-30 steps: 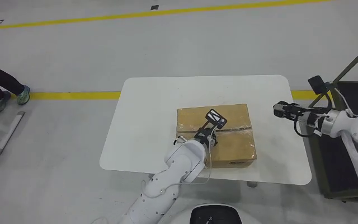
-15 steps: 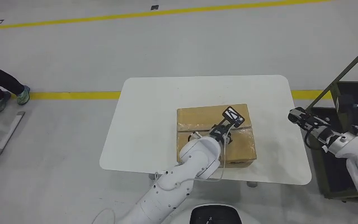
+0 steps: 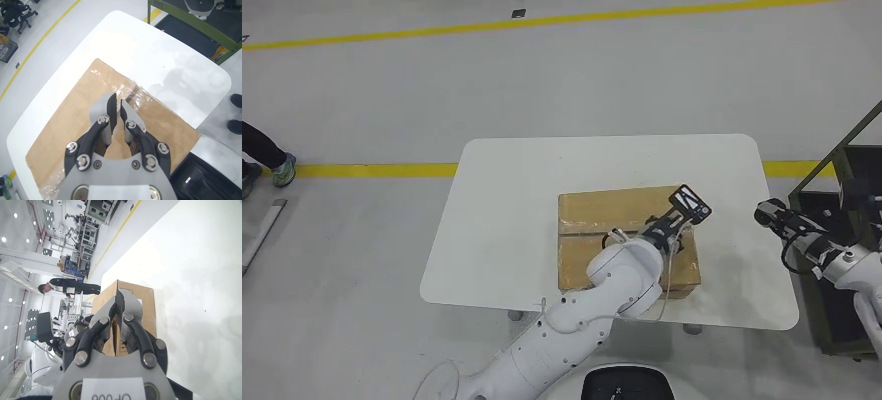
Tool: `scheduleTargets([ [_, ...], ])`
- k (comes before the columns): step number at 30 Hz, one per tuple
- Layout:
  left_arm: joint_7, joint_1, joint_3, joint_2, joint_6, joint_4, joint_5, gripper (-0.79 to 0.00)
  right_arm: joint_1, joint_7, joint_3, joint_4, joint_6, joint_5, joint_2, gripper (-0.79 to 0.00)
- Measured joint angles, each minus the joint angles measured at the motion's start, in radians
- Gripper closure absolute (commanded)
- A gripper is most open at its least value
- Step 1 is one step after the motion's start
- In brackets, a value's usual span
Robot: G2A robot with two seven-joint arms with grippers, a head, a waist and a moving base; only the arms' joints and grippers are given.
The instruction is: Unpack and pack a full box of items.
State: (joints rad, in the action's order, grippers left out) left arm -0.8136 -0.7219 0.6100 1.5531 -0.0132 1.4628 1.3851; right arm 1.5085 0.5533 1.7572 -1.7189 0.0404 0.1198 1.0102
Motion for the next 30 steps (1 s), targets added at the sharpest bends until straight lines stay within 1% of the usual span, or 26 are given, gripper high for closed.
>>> scheduleTargets([
  [1,-0.003,-0.003,0.009,0.000,0.003,0.005,0.000,-0.372,-0.002,-0.008,-0.006,-0.001,0.005,0.014,0.002,0.000],
  [2,-0.006,-0.007,0.019,-0.001,0.006,0.010,0.003,-0.539,-0.004,-0.015,-0.011,-0.003,0.010,0.027,0.004,0.000],
  [3,-0.009,-0.012,0.032,-0.003,0.008,0.017,0.007,-0.779,-0.004,-0.025,-0.016,-0.004,0.017,0.042,0.006,0.000],
  [6,-0.025,-0.039,0.090,-0.016,0.008,0.061,0.016,-0.785,-0.005,-0.077,-0.034,-0.008,0.045,0.089,0.014,0.000],
  [9,-0.040,-0.085,0.174,-0.038,0.002,0.138,0.041,-0.785,0.002,-0.146,-0.059,-0.032,0.079,0.089,0.022,0.000],
  [13,-0.073,-0.172,0.313,-0.071,-0.008,0.270,0.088,-0.785,0.000,-0.209,-0.103,-0.076,0.095,0.025,0.029,0.000],
  [18,-0.096,-0.273,0.479,-0.103,-0.012,0.402,0.144,-0.785,-0.043,-0.241,-0.173,-0.089,0.085,-0.088,0.035,0.000],
  [22,-0.084,-0.364,0.615,-0.126,-0.035,0.503,0.207,-0.785,-0.102,-0.250,-0.270,-0.109,0.049,-0.210,0.043,0.000],
  [28,-0.077,-0.471,0.815,-0.148,-0.038,0.598,0.212,-0.785,-0.222,-0.223,-0.456,-0.111,0.011,-0.369,0.063,0.000],
  [30,-0.074,-0.497,0.860,-0.152,-0.042,0.618,0.206,-0.785,-0.257,-0.221,-0.512,-0.106,0.001,-0.417,0.071,0.000],
])
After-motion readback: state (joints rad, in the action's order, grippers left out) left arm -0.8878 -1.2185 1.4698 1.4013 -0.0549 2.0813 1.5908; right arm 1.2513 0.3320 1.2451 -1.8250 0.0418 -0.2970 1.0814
